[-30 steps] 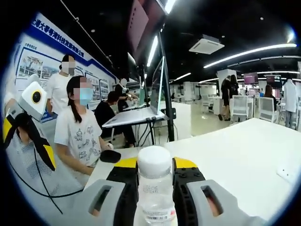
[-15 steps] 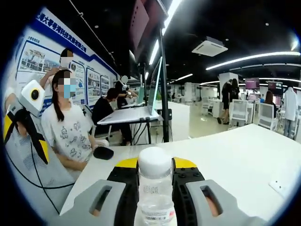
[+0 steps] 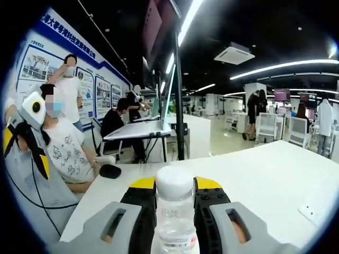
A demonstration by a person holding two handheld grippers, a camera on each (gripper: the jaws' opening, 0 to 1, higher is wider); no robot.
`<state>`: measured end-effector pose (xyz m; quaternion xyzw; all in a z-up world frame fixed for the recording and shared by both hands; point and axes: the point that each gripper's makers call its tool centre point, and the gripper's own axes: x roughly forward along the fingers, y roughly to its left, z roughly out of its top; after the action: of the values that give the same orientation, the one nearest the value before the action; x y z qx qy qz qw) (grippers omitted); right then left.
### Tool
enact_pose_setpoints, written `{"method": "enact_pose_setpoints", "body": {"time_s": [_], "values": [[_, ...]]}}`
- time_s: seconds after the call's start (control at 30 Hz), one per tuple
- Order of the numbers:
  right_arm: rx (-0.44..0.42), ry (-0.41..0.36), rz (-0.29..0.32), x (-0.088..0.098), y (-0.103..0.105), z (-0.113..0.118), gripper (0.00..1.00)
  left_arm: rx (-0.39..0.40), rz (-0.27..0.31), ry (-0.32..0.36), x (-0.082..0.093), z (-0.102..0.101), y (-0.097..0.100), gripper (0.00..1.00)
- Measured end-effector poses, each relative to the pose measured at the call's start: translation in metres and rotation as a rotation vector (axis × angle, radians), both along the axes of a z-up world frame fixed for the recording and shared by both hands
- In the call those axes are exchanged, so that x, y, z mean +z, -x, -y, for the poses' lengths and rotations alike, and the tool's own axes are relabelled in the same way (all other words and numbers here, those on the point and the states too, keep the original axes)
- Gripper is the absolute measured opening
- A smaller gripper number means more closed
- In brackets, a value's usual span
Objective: Arrange the tabletop items into an orderly group along one side of the table until the central work area is clear of visible clutter.
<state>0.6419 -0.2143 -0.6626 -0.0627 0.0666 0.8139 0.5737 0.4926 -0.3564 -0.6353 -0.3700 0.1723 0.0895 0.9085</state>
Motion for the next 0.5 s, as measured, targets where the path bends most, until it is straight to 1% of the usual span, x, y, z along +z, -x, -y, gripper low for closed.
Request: {"method": "enact_pose_setpoints", "body": {"time_s": [0.03,0.13,0.3,0.5], "values": [[0.006,0.001,0.006,-0.0018,0.0000,0.0023,0.22,0.002,0.002,0.002,0.0001,-0.0003,-0.0001,0.54],[-0.001,-0.006,-0.003,-0.0002,-0.0045,0.0057,0.22,0.007,0.007,0.008,0.0009,-0.0008,-0.0002,0.54],[-0.002,-0.018,-0.006,0.0021,-0.0028,0.0121,0.22,0.009,0.011,0.015,0.0007,-0.0010,-0.0003,0.54],[0.009,-0.035,0.002,0.0005,-0.0023,0.0085,0.23,0.019,0.022,0.028,0.0023,-0.0015,0.0000,0.54]]}}
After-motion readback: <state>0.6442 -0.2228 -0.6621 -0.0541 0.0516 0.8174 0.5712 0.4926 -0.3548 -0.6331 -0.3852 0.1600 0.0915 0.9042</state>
